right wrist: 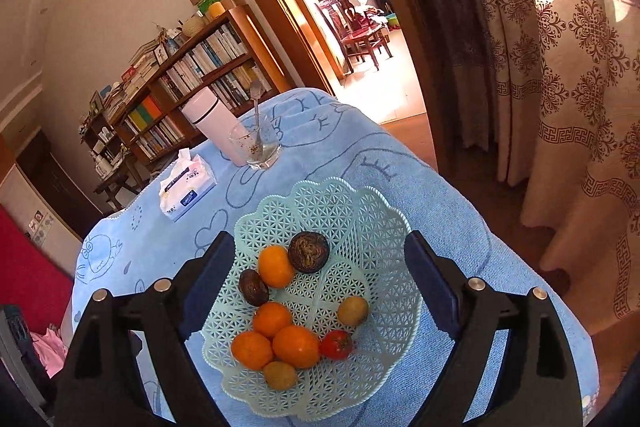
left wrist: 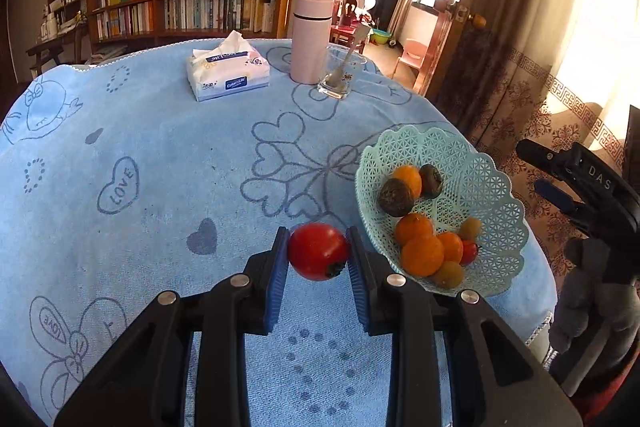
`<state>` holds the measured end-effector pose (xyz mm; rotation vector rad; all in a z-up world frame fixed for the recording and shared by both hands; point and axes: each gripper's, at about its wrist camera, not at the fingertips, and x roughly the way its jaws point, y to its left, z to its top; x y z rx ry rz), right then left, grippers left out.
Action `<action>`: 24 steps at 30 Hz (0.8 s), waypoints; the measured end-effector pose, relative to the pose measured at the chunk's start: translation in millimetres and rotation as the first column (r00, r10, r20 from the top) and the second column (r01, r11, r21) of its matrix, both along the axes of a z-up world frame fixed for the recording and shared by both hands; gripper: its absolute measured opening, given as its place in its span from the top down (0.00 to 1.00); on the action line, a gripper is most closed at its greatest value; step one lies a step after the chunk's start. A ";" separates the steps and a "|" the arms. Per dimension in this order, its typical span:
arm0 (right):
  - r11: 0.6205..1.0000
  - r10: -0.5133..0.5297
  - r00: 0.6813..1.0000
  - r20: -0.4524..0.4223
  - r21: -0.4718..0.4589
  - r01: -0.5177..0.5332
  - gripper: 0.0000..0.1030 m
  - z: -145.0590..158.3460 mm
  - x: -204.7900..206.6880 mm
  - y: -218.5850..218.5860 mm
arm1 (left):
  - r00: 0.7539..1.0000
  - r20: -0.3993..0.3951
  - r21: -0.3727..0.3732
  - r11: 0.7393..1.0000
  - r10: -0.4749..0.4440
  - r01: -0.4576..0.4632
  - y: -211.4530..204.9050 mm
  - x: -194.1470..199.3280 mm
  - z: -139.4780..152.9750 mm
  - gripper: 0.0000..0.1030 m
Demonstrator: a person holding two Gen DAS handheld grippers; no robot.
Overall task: Organize fruits
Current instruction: 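Lower the tomato into the basket and open the left gripper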
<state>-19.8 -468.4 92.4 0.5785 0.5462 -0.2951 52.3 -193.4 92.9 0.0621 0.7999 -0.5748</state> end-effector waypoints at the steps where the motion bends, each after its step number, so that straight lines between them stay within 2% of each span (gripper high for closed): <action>1: 1.000 -0.013 1.000 0.000 -0.012 0.013 0.12 -0.1 0.4 -1.2 | 1.000 -0.001 0.001 1.000 -0.020 0.020 -9.3 1.2 -0.2 0.72; 5: 0.989 -0.081 0.997 0.005 -0.120 0.081 0.09 2.4 0.3 -3.7 | 0.994 -0.011 -0.010 0.994 -0.107 0.107 -45.2 4.3 -2.2 0.72; 8: 0.965 -0.147 0.989 0.012 -0.217 0.146 0.08 1.0 0.1 -3.7 | 0.984 -0.015 -0.013 0.984 -0.176 0.175 -70.4 5.6 -4.5 0.72; 14: 0.945 -0.210 0.977 0.035 -0.249 0.212 0.03 -5.0 0.0 -16.5 | 0.961 -0.023 -0.031 0.961 -0.276 0.275 -108.4 9.1 -9.9 0.70; 15: 0.941 -0.220 0.974 0.043 -0.252 0.224 0.03 -5.3 -1.0 -18.5 | 0.959 -0.023 -0.039 0.959 -0.281 0.280 -110.8 9.5 -10.7 0.60; 16: 0.939 -0.229 0.972 0.050 -0.253 0.234 0.03 -5.3 -2.1 -20.9 | 0.960 -0.019 -0.047 0.960 -0.278 0.277 -111.0 10.2 -10.6 0.44; 17: 0.936 -0.237 0.970 0.060 -0.251 0.245 0.03 -4.8 -4.0 -23.3 | 0.964 -0.007 -0.054 0.962 -0.267 0.267 -109.6 10.5 -10.0 0.37; 18: 0.936 -0.241 0.968 0.073 -0.247 0.252 0.03 -4.1 -6.1 -25.5 | 0.966 0.006 -0.056 0.965 -0.257 0.257 -107.2 10.9 -9.2 0.33; 20: 0.935 -0.250 0.964 0.095 -0.235 0.266 0.03 -2.4 -10.5 -29.0 | 0.972 0.024 -0.044 0.971 -0.232 0.233 -102.7 13.2 -7.3 0.33; 24: 0.931 -0.247 0.962 0.118 -0.246 0.269 0.03 5.4 -15.9 -26.9 | 0.986 0.102 -0.002 0.991 -0.135 0.136 -90.3 15.3 -2.6 0.24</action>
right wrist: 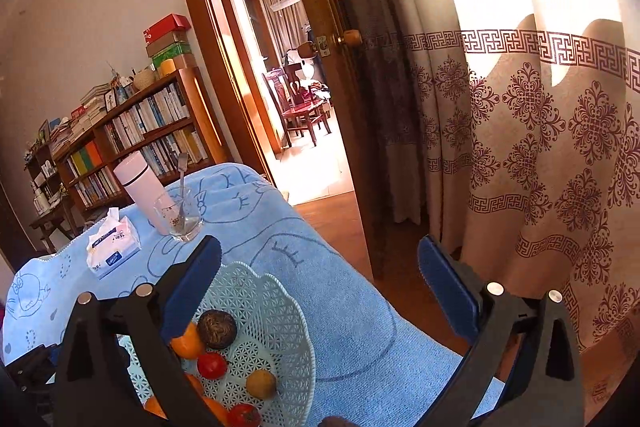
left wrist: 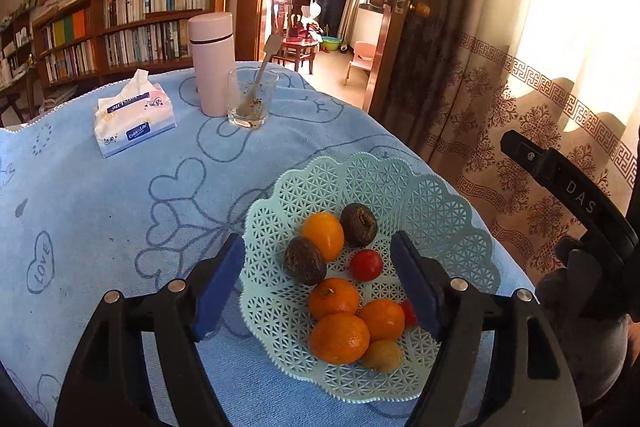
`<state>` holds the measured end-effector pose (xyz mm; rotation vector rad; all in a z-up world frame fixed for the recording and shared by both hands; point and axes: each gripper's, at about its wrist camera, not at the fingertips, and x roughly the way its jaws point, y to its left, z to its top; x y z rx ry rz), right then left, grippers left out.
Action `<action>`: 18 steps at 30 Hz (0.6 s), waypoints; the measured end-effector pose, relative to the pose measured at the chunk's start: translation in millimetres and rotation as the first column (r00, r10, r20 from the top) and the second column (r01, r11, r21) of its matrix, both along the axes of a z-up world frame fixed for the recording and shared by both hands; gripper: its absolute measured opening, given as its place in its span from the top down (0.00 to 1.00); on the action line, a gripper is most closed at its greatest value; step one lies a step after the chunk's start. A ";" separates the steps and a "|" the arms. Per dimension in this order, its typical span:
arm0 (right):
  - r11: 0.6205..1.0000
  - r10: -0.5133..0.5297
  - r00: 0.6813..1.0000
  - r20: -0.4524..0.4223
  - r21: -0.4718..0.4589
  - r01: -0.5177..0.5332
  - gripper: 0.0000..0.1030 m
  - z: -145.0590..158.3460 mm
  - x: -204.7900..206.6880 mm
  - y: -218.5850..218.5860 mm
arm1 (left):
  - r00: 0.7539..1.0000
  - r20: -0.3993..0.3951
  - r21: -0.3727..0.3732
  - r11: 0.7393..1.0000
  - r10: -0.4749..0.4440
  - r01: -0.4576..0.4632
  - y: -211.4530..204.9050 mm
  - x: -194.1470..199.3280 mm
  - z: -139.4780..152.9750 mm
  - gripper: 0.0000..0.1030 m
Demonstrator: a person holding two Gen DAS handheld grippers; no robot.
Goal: Organize fruits
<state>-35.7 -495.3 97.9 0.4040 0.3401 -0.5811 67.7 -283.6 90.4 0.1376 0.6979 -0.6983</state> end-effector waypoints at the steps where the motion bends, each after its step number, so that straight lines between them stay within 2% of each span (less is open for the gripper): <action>1: 1.000 0.008 1.000 0.001 -0.004 -0.008 0.03 2.5 -0.8 1.3 | 0.999 0.026 0.013 1.000 0.028 -0.028 3.0 -0.6 1.3 0.18; 3: 1.000 0.026 1.000 0.005 -0.003 -0.026 0.03 7.7 -2.2 5.4 | 0.995 0.073 0.030 0.997 0.073 -0.076 8.6 -2.6 4.1 0.13; 11: 0.996 0.088 0.995 0.053 -0.023 -0.087 0.03 29.7 -15.8 14.5 | 0.971 0.172 0.023 0.984 0.168 -0.175 36.0 -19.2 21.3 0.10; 14: 0.990 0.097 0.994 0.055 -0.112 -0.091 0.03 42.7 -21.4 28.0 | 0.955 0.217 0.011 0.978 0.202 -0.210 46.8 -28.1 30.6 0.08; 18: 0.961 0.101 0.994 0.035 -0.263 -0.088 0.03 54.6 -28.9 54.3 | 0.931 0.275 -0.003 0.969 0.239 -0.248 59.9 -40.9 43.2 0.05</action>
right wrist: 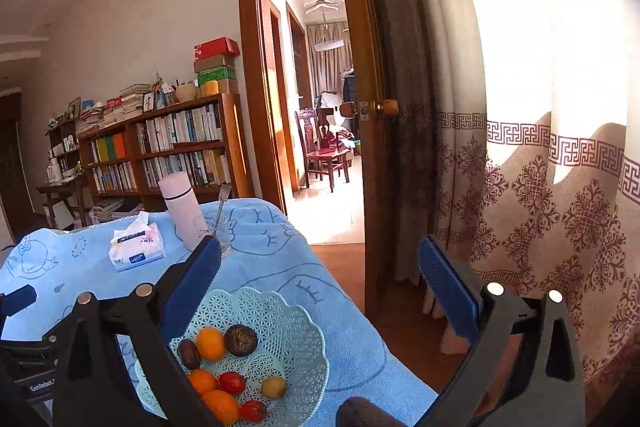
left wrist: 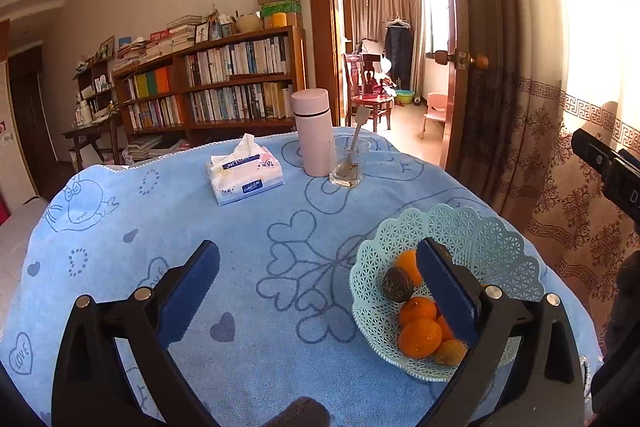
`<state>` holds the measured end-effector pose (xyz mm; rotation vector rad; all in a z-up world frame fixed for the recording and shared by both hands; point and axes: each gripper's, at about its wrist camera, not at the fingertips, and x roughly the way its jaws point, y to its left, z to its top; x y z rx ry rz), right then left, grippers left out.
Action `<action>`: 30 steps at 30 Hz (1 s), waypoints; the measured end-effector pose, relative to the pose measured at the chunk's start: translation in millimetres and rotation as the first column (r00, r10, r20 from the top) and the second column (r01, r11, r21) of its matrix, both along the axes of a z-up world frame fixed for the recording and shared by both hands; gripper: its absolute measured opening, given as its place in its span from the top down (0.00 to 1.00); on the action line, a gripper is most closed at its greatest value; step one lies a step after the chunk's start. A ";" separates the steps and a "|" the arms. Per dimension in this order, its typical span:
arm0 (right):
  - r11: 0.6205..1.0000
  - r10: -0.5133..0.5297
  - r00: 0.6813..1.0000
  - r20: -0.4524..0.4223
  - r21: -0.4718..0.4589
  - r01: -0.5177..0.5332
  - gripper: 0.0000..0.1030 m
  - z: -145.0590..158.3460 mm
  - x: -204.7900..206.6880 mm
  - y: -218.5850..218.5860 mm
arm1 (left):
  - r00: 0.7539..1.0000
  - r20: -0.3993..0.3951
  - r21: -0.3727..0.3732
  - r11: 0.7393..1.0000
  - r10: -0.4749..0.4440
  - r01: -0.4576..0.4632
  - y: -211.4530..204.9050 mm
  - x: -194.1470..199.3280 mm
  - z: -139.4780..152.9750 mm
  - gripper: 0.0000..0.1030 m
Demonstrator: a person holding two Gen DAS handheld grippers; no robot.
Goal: Organize fruits
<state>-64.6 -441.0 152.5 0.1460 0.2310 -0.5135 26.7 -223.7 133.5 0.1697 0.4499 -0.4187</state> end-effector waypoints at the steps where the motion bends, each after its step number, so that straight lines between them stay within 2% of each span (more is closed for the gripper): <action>1: 1.000 0.022 1.000 -0.018 -0.004 -0.022 0.03 0.5 1.0 3.4 | 1.000 0.011 -0.003 1.000 0.007 -0.006 3.3 -3.1 2.7 0.05; 5: 0.993 0.117 0.986 -0.120 0.010 -0.116 0.03 -2.3 9.8 15.6 | 0.998 0.044 -0.013 0.999 0.040 -0.040 13.9 -15.6 10.9 0.05; 9: 0.984 0.162 0.959 -0.232 -0.029 -0.174 0.03 -6.1 14.8 32.3 | 0.992 0.087 -0.002 0.995 0.095 -0.095 23.6 -27.1 15.6 0.05; 13: 0.978 0.173 0.949 -0.264 -0.066 -0.197 0.03 -3.7 11.0 47.0 | 0.987 0.102 -0.004 0.993 0.121 -0.121 33.3 -33.6 16.2 0.05; 16: 0.964 0.188 0.932 -0.310 -0.126 -0.236 0.03 -4.4 9.3 63.3 | 0.985 0.109 0.001 0.990 0.137 -0.138 38.9 -35.9 15.3 0.05; 19: 0.946 0.134 0.916 -0.377 -0.226 -0.231 0.03 -12.8 11.2 81.0 | 0.982 0.111 0.004 0.988 0.154 -0.156 43.1 -37.0 14.2 0.05; 22: 0.939 0.100 0.909 -0.403 -0.263 -0.220 0.03 -19.3 13.1 88.2 | 0.979 0.118 0.003 0.986 0.164 -0.166 45.9 -39.0 13.2 0.05; 28: 0.943 0.102 0.907 -0.408 -0.252 -0.220 0.03 -20.4 13.3 85.9 | 0.977 0.135 0.006 0.986 0.166 -0.168 45.8 -41.7 13.6 0.05; 30: 0.940 0.124 0.897 -0.425 -0.239 -0.243 0.03 -23.2 13.5 86.5 | 0.978 0.129 0.002 0.986 0.166 -0.167 47.1 -42.4 13.5 0.05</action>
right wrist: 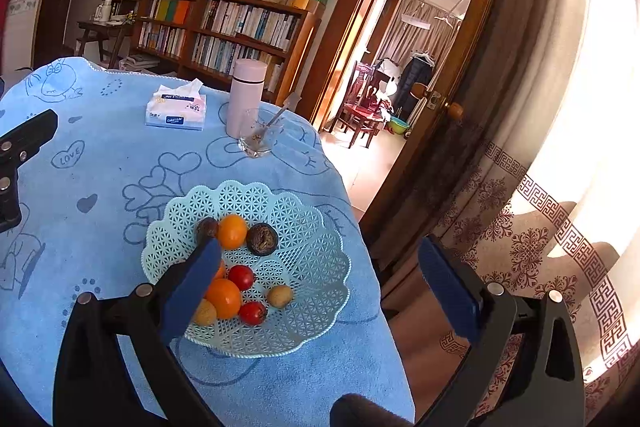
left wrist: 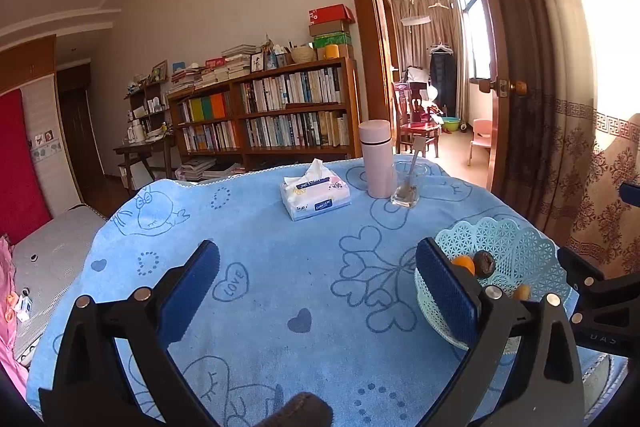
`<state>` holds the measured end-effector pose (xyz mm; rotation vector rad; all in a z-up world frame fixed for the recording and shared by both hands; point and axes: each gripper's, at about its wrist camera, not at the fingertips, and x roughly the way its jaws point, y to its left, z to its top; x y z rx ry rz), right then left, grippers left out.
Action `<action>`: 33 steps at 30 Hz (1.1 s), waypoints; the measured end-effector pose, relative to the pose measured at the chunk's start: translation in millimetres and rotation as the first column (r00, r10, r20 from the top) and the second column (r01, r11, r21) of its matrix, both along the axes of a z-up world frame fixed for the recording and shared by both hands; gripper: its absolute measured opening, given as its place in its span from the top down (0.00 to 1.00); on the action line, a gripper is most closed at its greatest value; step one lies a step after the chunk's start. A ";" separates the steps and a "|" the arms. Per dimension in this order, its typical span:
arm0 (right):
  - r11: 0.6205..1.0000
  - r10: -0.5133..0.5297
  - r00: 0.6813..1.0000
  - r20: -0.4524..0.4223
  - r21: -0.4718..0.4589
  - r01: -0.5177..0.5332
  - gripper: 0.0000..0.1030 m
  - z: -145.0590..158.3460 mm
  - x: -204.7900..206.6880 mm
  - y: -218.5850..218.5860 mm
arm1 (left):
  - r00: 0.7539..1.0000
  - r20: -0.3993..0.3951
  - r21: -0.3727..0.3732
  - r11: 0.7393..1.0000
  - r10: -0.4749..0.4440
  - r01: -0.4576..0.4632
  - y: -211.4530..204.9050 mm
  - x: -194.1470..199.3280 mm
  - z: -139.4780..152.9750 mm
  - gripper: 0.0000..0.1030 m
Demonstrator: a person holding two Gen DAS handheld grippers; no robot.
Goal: Organize fruits
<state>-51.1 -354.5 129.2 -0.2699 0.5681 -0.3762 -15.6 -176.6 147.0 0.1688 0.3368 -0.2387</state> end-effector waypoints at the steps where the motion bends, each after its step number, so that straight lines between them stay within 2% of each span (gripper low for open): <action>1: 1.000 0.013 1.000 -0.009 0.000 -0.013 0.03 -1.7 0.5 1.7 | 1.000 -0.002 -0.002 1.000 -0.003 0.003 -0.3 0.0 -0.2 0.05; 17: 0.992 0.040 0.997 -0.072 -0.113 -0.048 0.03 -22.6 3.8 16.2 | 1.000 -0.017 0.060 0.998 -0.024 0.025 -18.2 -1.3 -13.0 0.05; 22: 0.998 0.001 0.995 -0.101 -0.065 -0.008 0.03 -39.2 1.2 -1.3 | 1.000 -0.013 0.118 0.993 -0.009 0.011 -29.5 -2.8 -23.8 0.05; 28: 0.999 -0.036 0.997 -0.072 -0.011 0.035 0.03 -36.8 0.8 -14.7 | 1.000 -0.017 0.150 0.988 -0.027 0.029 -41.0 -4.9 -30.2 0.05; 33: 0.999 -0.035 0.994 -0.102 -0.042 0.031 0.03 -45.6 5.5 -9.6 | 0.999 -0.030 0.160 0.986 -0.035 0.039 -43.1 -7.3 -36.8 0.05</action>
